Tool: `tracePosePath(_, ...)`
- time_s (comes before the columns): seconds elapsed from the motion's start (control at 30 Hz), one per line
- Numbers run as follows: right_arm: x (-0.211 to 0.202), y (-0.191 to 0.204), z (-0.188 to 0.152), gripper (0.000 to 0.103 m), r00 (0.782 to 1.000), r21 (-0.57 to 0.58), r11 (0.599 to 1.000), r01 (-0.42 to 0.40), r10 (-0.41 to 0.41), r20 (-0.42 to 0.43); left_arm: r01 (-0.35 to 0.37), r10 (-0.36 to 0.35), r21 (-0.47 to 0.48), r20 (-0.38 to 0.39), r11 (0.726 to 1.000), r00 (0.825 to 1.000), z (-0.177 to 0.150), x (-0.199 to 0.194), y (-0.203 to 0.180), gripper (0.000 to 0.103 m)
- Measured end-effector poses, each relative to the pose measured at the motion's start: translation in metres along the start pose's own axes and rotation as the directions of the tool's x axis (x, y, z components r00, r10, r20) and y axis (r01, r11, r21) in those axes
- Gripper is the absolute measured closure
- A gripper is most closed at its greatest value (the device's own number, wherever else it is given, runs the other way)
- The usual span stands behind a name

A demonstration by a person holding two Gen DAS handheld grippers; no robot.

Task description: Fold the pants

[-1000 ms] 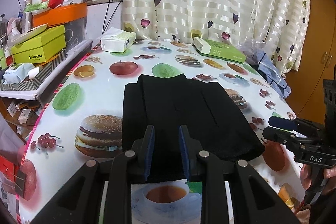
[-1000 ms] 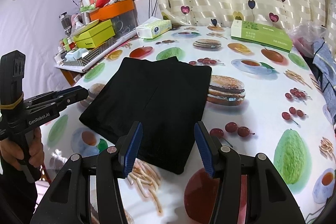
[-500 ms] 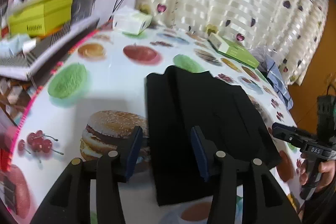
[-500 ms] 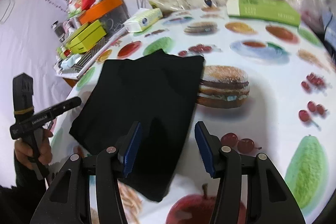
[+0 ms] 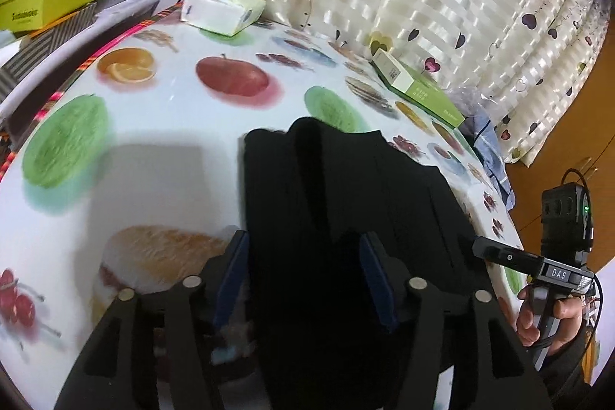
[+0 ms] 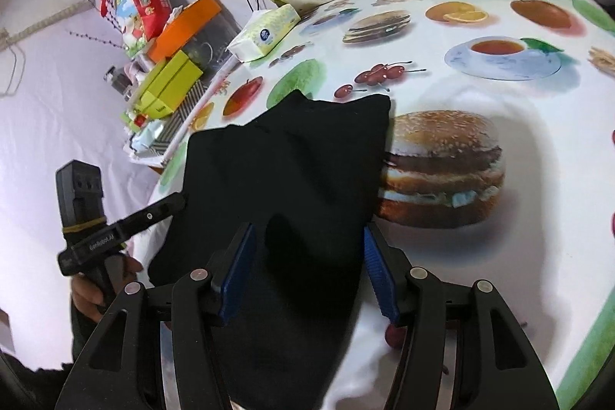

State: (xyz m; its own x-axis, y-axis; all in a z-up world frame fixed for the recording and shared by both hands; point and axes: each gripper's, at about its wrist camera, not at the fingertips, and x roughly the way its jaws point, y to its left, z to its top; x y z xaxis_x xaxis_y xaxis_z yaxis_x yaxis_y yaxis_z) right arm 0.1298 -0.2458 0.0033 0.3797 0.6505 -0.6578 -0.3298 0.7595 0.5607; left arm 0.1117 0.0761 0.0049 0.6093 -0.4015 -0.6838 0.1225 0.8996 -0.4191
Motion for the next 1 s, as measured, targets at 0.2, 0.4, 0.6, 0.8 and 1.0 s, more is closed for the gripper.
tracePosePath(0.2,-0.003,0.002,-0.006,0.046,0.998,0.023,0.998,-0.053,0.054,-0.041,0.054,-0.054,-0.059,0.006,0.997,0.999,0.002,0.001,0.004,0.036)
tracePosePath(0.4,0.000,0.010,-0.010,0.050,0.998,-0.022,0.999,-0.035,0.033,-0.060,0.060,-0.061,-0.037,-0.027,0.998,0.998,-0.016,-0.010,-0.004,0.037)
tracePosePath(0.6,0.005,0.015,-0.013,0.077,0.998,-0.049,0.999,0.020,-0.023,-0.054,0.031,-0.033,-0.061,-0.039,0.998,0.999,-0.016,-0.007,-0.005,0.062)
tracePosePath(0.8,-0.006,0.028,-0.014,0.087,0.999,-0.084,0.996,0.032,-0.032,0.002,-0.006,0.005,-0.024,-0.016,1.000,1.000,-0.015,-0.013,-0.014,0.072)
tracePosePath(1.0,-0.019,0.042,-0.011,0.088,0.999,-0.109,0.994,0.009,-0.005,0.041,-0.029,0.028,0.012,0.018,1.000,0.999,-0.006,-0.027,-0.021,0.086)
